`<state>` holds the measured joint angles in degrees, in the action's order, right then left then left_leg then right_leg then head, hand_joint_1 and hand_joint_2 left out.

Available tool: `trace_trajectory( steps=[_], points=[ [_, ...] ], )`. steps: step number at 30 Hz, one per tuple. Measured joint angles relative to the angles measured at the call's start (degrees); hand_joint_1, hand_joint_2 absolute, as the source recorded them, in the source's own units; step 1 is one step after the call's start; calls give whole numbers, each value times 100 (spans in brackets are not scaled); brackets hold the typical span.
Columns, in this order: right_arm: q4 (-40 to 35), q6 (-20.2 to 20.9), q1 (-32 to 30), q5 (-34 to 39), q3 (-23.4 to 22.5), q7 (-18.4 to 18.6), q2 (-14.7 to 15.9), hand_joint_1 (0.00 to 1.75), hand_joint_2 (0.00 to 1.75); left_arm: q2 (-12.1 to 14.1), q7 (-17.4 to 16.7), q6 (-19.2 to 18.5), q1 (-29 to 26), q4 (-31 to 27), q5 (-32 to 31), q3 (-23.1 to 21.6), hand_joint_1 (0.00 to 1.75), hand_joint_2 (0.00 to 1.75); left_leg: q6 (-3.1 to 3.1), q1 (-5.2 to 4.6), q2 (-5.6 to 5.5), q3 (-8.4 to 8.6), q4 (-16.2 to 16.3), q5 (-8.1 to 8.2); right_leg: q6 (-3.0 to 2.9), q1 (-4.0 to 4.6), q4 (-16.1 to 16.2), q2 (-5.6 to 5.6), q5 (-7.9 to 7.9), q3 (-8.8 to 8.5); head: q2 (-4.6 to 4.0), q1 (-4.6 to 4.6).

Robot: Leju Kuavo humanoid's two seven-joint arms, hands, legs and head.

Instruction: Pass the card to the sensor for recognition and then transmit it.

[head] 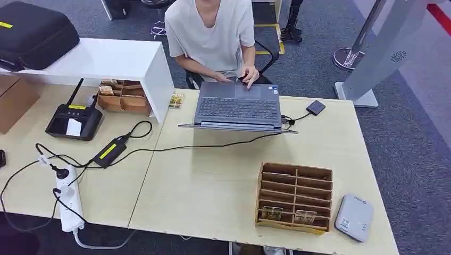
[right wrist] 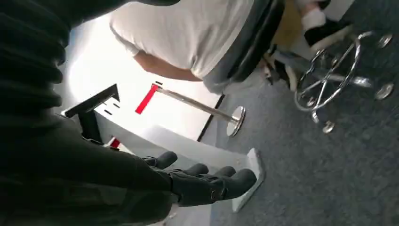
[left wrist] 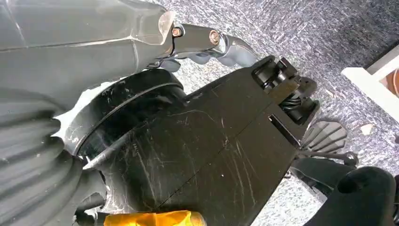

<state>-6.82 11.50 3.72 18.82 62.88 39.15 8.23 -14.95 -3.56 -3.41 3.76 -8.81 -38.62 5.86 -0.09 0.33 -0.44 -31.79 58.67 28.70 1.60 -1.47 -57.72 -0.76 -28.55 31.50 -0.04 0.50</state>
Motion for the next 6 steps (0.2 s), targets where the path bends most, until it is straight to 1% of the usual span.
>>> trace_trajectory(
  steps=[1, 2, 3, 5, 6],
  points=[
    [-28, 63, 17, 43, -24, 15, -157, 0, 175, 0, 0, 0, 0, 0, -2, 13, 0, 175, 0, -6, 0, 1, 0, 0, 0, -4, -2, 0, 0, 2, 0, 13],
    [-39, 123, 24, 88, -42, 11, -269, 0, 175, 2, 0, 7, 0, 0, -4, 17, 0, 175, 0, 1, 2, -1, 0, 0, -1, 0, -1, 1, 0, 0, 0, -13],
    [-48, 171, 34, 122, -68, -38, -345, 0, 175, 4, 0, 11, 0, 2, -20, 20, 0, 175, -5, -5, 3, -1, 0, 1, -2, 0, -2, 1, 0, 1, 0, -4],
    [-50, 245, 64, 194, -120, -110, -503, 0, 175, 2, -35, 20, 0, 0, -66, 20, 0, 175, -6, -2, 7, 0, 0, 2, -3, -1, -2, 10, 0, 1, 0, -15],
    [-48, 256, 67, 203, -125, -158, -522, 0, 175, 2, -53, 28, 2, 0, -74, 20, 0, 0, -8, 1, 9, -1, 0, 1, -7, 2, -1, 12, 4, 1, 0, -13]
  ],
)
